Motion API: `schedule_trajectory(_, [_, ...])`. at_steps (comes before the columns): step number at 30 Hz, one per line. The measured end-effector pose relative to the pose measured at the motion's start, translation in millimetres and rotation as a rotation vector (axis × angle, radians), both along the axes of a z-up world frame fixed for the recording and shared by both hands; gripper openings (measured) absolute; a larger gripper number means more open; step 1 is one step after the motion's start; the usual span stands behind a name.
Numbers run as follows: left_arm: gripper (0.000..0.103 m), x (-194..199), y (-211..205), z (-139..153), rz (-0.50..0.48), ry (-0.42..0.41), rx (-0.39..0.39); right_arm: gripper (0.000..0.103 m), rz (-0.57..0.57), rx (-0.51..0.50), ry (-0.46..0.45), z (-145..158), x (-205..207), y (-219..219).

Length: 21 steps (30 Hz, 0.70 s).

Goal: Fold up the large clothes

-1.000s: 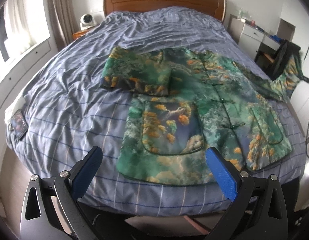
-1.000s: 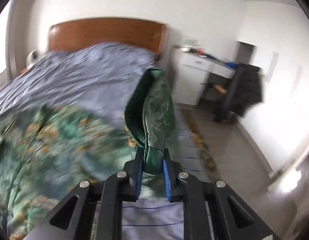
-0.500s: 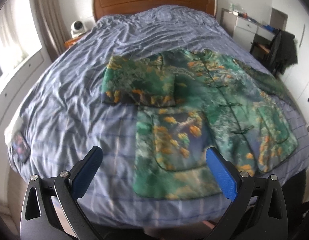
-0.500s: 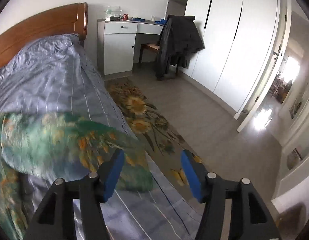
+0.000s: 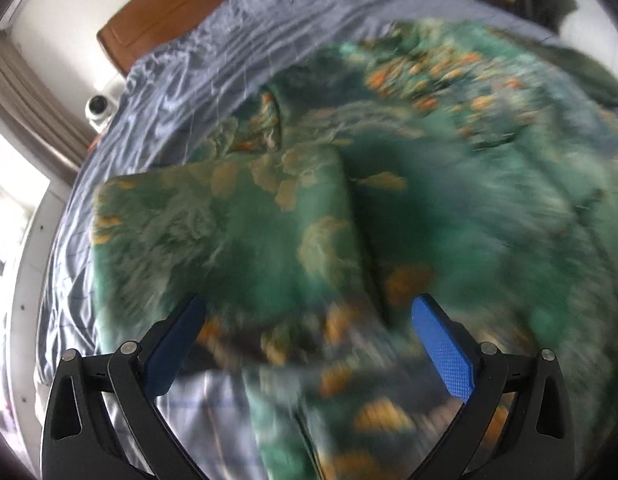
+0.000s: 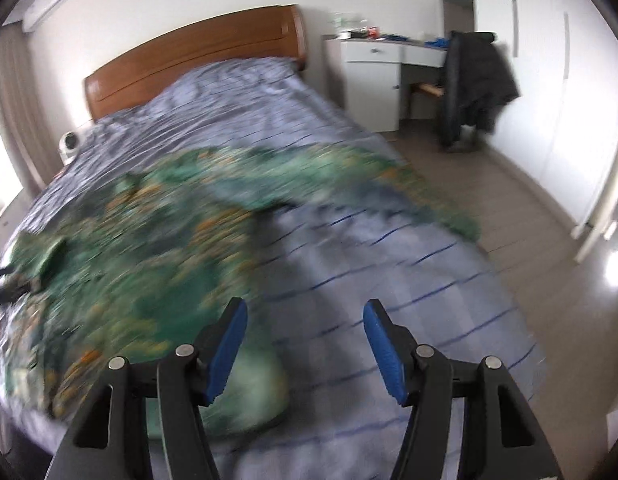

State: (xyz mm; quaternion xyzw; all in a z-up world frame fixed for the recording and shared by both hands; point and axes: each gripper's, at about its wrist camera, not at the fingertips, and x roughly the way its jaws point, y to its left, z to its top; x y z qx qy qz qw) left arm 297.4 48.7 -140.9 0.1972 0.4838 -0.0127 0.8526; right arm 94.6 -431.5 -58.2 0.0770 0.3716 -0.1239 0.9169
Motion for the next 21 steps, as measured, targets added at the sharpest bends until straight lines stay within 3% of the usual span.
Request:
schedule_trajectory(1, [0.100,7,3,-6,0.013,0.014,0.003,0.062,0.027,0.003,-0.003,1,-3,13])
schedule_trajectory(2, [0.091,9,7,-9,0.017,0.026,-0.003,0.062,0.044,-0.001,-0.006,2,-9,25])
schedule_trajectory(3, [0.075,11,15,-13,0.020,0.050,-0.029,0.062,0.071,-0.017,-0.015,7,-14,38])
schedule_trajectory(4, [0.065,11,18,-13,0.024,0.062,-0.044,0.062,0.097,-0.043,-0.029,14,-19,49])
schedule_trajectory(6, [0.027,5,26,-9,0.021,0.072,-0.087,0.062,0.143,-0.101,-0.039,23,-23,66])
schedule_trajectory(7, [0.020,2,29,-6,0.030,0.058,-0.085,0.062,0.163,-0.148,-0.045,28,-24,74])
schedule_trajectory(10, [0.017,-11,46,14,0.066,0.009,-0.131,0.062,0.200,-0.212,-0.061,40,-25,87])
schedule_trajectory(15, [0.017,-38,96,70,0.176,-0.124,-0.209,0.062,0.256,-0.188,-0.097,54,-17,107])
schedule_trajectory(21, [0.018,-75,195,129,0.382,-0.258,-0.226,0.062,0.315,-0.185,-0.107,58,-16,127])
